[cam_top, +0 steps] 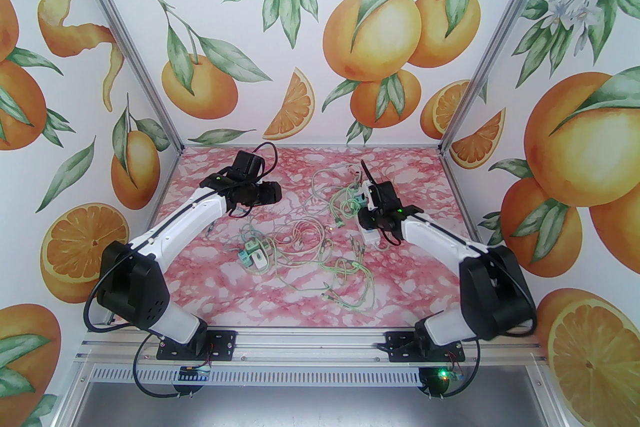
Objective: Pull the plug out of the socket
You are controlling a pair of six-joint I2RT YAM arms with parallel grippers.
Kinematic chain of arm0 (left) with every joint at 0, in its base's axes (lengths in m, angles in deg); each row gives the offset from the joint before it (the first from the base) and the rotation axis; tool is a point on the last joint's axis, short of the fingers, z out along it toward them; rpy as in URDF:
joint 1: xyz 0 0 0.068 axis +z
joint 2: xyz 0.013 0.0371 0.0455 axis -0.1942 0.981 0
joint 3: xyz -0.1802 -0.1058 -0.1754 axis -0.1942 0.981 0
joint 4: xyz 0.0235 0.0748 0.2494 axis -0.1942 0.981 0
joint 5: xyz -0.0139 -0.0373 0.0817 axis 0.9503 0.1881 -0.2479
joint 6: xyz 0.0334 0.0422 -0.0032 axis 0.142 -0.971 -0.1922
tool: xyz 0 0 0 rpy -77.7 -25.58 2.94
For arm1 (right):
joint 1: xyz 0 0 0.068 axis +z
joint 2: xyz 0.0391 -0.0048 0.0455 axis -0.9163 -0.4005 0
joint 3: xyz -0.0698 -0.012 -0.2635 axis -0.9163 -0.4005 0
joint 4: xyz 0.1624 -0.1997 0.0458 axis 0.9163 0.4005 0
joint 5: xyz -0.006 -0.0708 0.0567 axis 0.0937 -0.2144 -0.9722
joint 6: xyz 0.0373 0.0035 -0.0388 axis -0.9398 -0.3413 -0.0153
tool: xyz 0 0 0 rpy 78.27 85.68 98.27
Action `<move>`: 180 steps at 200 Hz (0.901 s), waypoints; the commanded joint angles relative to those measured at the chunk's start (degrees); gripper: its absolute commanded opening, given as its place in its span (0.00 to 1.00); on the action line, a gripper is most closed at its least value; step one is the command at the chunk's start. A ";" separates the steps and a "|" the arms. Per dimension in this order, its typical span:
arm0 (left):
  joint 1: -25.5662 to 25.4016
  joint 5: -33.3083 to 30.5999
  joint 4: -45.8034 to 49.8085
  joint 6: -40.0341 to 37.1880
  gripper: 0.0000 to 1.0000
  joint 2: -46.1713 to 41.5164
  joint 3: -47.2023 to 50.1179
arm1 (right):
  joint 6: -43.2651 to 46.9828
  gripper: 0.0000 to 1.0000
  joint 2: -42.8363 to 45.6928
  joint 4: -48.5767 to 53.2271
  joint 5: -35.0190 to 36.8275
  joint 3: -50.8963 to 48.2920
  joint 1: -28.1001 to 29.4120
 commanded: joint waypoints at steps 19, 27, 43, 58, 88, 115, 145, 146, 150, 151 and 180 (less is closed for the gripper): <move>0.06 0.58 -1.28 1.29 0.57 -2.24 2.73 | -1.94 0.26 5.28 0.43 -3.15 -1.33 3.96; 0.02 0.58 -1.28 1.23 0.57 -2.11 2.74 | -2.26 0.26 5.76 0.79 -3.54 -1.92 4.90; -0.05 0.95 -1.53 1.35 0.57 -1.84 2.86 | -2.03 0.27 5.86 1.61 -4.06 -3.08 7.43; -0.21 1.12 -1.85 1.50 0.57 -1.82 3.05 | -2.00 0.27 4.82 2.19 -3.84 -3.73 9.09; -0.42 1.02 -1.90 1.57 0.57 -2.30 3.71 | -2.52 0.27 0.75 3.88 -7.03 -2.42 10.44; -0.42 0.40 -2.16 1.66 0.57 -3.38 5.12 | -3.13 0.28 -4.22 5.16 -5.01 0.46 10.82; -0.41 -0.13 -2.05 1.63 0.57 -4.23 5.97 | -3.29 0.28 -12.23 5.38 -2.33 7.51 8.30; -0.42 -0.11 -2.06 1.64 0.57 -4.26 5.98 | -3.26 0.28 -12.43 5.33 -2.26 7.81 8.20; -0.45 -0.21 -1.99 1.72 0.57 -4.36 6.14 | -3.03 0.28 -13.48 5.16 -2.12 8.93 7.68; -0.44 -0.19 -1.99 1.72 0.57 -4.45 6.20 | -2.99 0.28 -13.84 5.09 -2.12 9.22 7.54; -0.33 -0.89 -1.39 1.84 0.57 -5.83 6.86 | -0.39 0.28 -23.39 6.95 -3.51 21.39 2.59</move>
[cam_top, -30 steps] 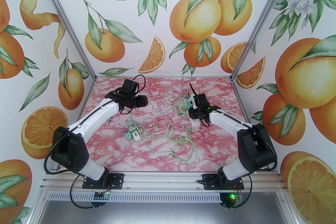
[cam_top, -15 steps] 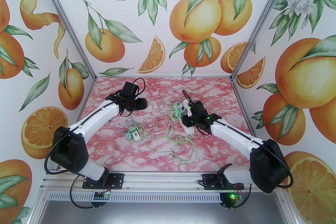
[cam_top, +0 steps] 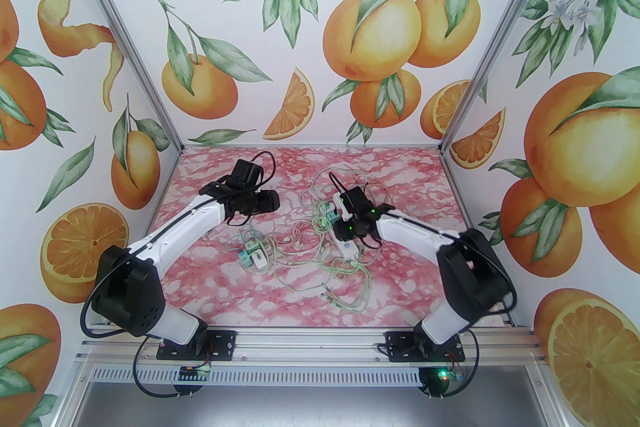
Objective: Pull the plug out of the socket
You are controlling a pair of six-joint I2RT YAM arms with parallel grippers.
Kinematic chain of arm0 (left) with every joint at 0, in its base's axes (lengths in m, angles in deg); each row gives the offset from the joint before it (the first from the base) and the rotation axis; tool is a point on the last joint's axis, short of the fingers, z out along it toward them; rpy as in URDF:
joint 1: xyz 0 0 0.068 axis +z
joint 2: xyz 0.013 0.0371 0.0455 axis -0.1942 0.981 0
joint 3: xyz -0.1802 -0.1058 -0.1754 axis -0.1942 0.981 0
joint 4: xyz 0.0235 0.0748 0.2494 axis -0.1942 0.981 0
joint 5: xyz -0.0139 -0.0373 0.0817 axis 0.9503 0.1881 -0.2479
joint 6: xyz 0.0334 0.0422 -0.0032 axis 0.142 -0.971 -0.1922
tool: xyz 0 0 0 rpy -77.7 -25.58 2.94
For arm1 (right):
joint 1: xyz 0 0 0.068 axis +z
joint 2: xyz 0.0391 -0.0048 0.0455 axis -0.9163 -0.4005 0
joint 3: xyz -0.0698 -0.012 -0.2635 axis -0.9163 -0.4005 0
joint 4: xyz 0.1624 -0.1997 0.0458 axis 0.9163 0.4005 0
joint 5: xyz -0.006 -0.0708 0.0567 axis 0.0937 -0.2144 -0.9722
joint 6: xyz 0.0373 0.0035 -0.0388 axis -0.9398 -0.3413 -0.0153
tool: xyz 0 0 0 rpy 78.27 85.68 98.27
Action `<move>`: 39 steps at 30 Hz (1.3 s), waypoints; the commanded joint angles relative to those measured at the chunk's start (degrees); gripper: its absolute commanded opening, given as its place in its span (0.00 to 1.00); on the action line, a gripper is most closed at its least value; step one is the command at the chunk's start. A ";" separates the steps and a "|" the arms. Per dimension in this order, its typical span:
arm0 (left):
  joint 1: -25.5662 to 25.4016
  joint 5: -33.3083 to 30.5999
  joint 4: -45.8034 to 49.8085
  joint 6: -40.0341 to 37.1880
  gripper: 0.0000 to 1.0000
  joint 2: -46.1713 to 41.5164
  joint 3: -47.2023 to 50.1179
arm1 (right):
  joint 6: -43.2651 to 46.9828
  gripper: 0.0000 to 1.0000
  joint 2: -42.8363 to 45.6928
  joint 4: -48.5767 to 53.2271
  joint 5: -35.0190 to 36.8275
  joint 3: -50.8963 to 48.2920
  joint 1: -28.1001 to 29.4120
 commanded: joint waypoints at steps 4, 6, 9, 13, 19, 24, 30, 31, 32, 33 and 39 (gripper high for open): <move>-0.09 -1.34 0.60 0.65 0.57 -3.70 0.97 | 3.02 0.28 -14.53 3.44 0.91 19.03 -7.83; -0.03 -1.34 1.20 0.57 0.58 -3.81 0.72 | 3.98 0.28 -18.90 5.80 1.04 25.25 -9.35; 0.08 -1.77 2.02 0.28 0.57 -3.90 0.21 | 3.75 0.27 -22.88 7.74 1.50 31.36 -11.29; 0.17 -1.97 2.39 0.00 0.58 -3.81 -0.26 | 3.50 0.27 -20.36 6.41 0.09 29.75 -11.76; 0.10 -1.24 1.42 0.20 0.58 -2.73 -0.42 | 4.01 0.29 -9.05 1.50 -1.73 16.22 -8.21; 0.11 -0.45 1.32 -0.37 0.58 -1.11 -1.51 | 6.42 0.30 -4.56 -1.95 -2.76 8.15 -4.24; 0.08 0.17 0.48 -0.93 0.58 -0.91 -0.63 | 7.87 0.32 -7.10 -2.36 -1.43 7.84 -3.95; -0.03 0.24 0.17 -0.83 0.58 -1.13 -0.30 | 8.16 0.32 -7.85 -2.23 -1.02 8.33 -4.01; -0.01 0.48 -0.26 -0.72 0.58 -1.33 0.05 | 8.80 0.35 -8.54 -2.15 -0.71 8.70 -4.01; -0.07 0.85 -0.59 -0.71 0.58 -1.44 0.32 | 9.47 0.38 -9.09 -2.23 -0.13 8.97 -4.10; -0.36 0.96 -1.12 -0.82 0.58 -1.79 0.68 | 11.49 0.44 -10.16 -1.22 1.02 11.13 -6.56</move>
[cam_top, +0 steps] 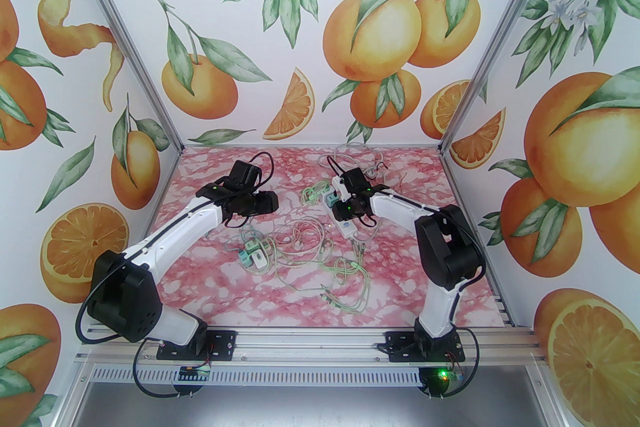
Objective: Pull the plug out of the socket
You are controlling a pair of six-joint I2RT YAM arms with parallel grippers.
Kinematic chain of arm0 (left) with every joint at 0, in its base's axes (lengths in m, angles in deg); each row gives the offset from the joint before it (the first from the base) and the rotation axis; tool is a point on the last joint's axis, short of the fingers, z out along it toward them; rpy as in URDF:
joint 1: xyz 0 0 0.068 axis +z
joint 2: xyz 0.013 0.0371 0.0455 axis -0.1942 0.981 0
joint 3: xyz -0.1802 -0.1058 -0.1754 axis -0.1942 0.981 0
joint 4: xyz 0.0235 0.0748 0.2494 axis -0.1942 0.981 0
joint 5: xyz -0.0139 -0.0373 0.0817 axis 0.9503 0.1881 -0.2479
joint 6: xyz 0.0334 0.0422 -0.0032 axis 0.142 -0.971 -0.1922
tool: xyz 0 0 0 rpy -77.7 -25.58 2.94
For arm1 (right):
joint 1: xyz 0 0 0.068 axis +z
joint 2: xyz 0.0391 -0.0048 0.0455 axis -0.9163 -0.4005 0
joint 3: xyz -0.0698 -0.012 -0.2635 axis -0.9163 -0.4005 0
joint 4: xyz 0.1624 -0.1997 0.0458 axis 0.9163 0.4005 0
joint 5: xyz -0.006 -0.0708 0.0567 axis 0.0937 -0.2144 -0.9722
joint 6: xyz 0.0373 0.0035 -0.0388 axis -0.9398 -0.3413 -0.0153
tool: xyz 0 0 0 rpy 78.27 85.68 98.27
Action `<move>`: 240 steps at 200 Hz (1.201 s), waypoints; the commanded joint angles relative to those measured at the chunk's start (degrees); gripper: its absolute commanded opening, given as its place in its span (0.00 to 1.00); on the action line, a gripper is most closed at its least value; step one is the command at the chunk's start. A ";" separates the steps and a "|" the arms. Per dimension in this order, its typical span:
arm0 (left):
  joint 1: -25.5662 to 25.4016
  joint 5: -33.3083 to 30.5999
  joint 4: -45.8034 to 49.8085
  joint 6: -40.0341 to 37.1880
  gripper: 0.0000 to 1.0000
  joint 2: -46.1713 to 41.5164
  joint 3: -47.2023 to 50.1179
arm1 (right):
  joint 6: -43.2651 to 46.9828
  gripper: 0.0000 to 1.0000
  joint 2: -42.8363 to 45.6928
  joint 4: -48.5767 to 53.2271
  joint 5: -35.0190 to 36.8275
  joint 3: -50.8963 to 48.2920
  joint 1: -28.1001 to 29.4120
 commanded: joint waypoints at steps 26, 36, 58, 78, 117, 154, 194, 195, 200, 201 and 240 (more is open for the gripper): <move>-2.06 0.82 -2.31 -1.14 0.59 -0.57 0.14 | 0.03 0.69 0.85 0.29 -1.61 1.82 -3.40; -2.97 0.95 -2.70 -1.65 0.59 -0.29 -0.41 | -1.15 0.70 2.69 -0.03 -1.89 0.77 -3.46; -5.49 0.61 -3.22 -3.25 0.60 1.03 -2.77 | -4.08 0.70 8.14 -2.28 -3.14 -3.28 -3.50; -7.61 1.80 -4.48 -4.18 0.60 3.41 -5.47 | -7.46 0.70 13.16 -4.54 -3.52 -7.44 -3.51; -11.32 6.57 -10.45 -3.96 0.58 10.67 -10.61 | -12.56 0.64 20.51 -8.78 -4.52 -14.60 -3.51; -13.79 9.29 -11.96 -4.82 0.57 21.57 -19.90 | -15.64 0.58 24.88 -12.11 -2.52 -19.15 -3.51; -14.05 8.90 -10.18 -5.09 0.57 32.09 -28.39 | -15.18 0.57 26.07 -13.13 -0.47 -20.82 -3.60; -14.06 8.81 -10.09 -5.10 0.57 32.26 -28.55 | -15.16 0.57 26.00 -13.05 -0.51 -20.77 -3.60; -13.94 8.51 -9.65 -5.36 0.58 33.12 -29.57 | -15.06 0.56 25.73 -12.66 -0.60 -20.50 -3.67; -13.96 8.44 -9.57 -5.45 0.58 33.30 -29.76 | -15.05 0.56 25.75 -12.59 -0.62 -20.44 -3.63; -13.12 6.88 -6.84 -7.12 0.60 38.52 -35.35 | -14.52 0.54 24.60 -12.53 -1.69 -19.68 -3.69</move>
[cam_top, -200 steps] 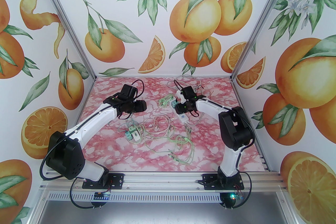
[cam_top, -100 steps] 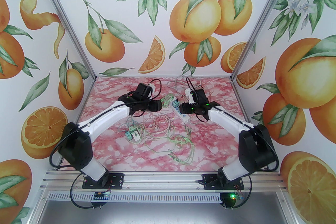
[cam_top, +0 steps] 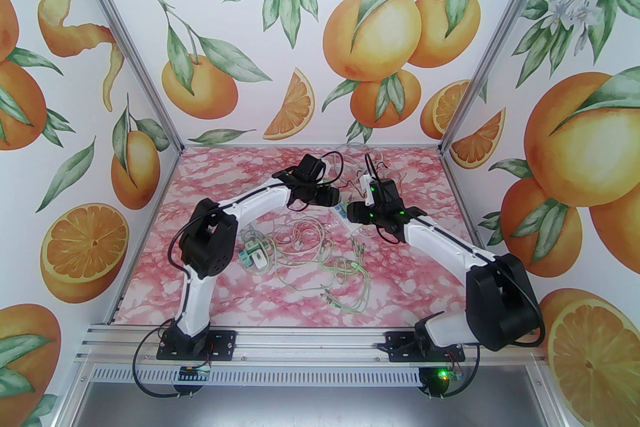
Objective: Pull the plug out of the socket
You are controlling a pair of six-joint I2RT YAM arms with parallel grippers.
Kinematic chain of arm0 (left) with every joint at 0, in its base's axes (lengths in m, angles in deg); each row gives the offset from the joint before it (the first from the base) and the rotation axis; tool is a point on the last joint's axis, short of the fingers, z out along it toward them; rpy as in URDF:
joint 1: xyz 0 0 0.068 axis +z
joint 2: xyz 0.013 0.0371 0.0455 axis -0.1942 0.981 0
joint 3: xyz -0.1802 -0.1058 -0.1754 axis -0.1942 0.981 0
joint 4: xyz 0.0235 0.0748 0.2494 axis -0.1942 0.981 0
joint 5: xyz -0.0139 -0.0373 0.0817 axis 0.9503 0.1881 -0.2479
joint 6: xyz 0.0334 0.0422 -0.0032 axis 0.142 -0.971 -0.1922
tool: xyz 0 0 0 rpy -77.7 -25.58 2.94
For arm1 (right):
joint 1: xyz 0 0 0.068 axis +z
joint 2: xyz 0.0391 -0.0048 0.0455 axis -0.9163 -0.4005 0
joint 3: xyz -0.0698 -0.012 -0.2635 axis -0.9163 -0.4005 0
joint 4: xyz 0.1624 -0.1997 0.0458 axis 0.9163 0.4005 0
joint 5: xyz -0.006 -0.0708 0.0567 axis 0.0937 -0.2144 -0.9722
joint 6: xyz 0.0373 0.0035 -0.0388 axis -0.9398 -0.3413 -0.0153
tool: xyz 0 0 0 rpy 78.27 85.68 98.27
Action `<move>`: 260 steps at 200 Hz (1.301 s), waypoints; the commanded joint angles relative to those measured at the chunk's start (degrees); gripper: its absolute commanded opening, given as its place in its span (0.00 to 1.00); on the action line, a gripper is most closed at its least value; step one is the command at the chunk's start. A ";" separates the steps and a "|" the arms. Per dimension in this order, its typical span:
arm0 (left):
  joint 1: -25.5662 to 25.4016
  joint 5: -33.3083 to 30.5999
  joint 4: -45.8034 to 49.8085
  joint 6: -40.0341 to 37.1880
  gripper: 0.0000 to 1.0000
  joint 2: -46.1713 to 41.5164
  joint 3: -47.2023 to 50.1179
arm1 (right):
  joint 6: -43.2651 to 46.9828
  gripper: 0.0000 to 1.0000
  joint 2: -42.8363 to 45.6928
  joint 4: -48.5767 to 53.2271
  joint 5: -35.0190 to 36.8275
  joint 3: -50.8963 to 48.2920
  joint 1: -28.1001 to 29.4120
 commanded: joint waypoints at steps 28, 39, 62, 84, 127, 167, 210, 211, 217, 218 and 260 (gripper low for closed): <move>2.03 0.13 2.77 -2.79 0.61 4.40 -6.60 | -0.95 0.54 -0.85 -1.49 -0.40 1.40 -0.01; 2.27 0.70 2.83 -3.68 0.63 5.02 -7.28 | -1.13 0.54 -1.08 -1.29 -1.02 1.91 -0.01; 2.84 1.86 4.94 -5.62 0.63 7.25 -10.51 | -1.52 0.54 -1.50 -0.84 -1.42 3.12 0.07; 2.93 2.31 6.83 -7.59 0.63 8.72 -11.67 | -3.10 0.55 -2.25 -0.87 -1.05 4.31 0.25; 3.18 3.17 6.26 -9.13 0.61 8.75 -9.60 | -4.14 0.56 -7.40 3.03 -3.60 10.32 0.49; 3.63 2.73 6.13 -8.36 0.59 9.21 -8.90 | 1.80 0.55 -12.88 8.98 -0.92 15.95 0.51; 3.63 2.26 6.19 -6.41 0.58 9.23 -8.38 | 5.84 0.55 -14.79 10.57 1.08 16.32 0.51; 3.63 2.15 6.27 -6.42 0.58 9.30 -8.54 | 5.83 0.55 -14.82 10.52 1.04 16.21 0.51; 3.63 1.79 7.35 -6.57 0.58 9.68 -9.24 | 6.25 0.55 -15.21 10.19 0.78 16.10 0.51; 3.63 1.79 7.46 -6.63 0.58 9.69 -9.33 | 6.43 0.55 -15.33 10.15 0.67 16.10 0.51; 3.61 1.34 7.84 -7.22 0.58 9.69 -9.42 | 9.22 0.47 -19.46 9.25 -0.61 18.51 0.91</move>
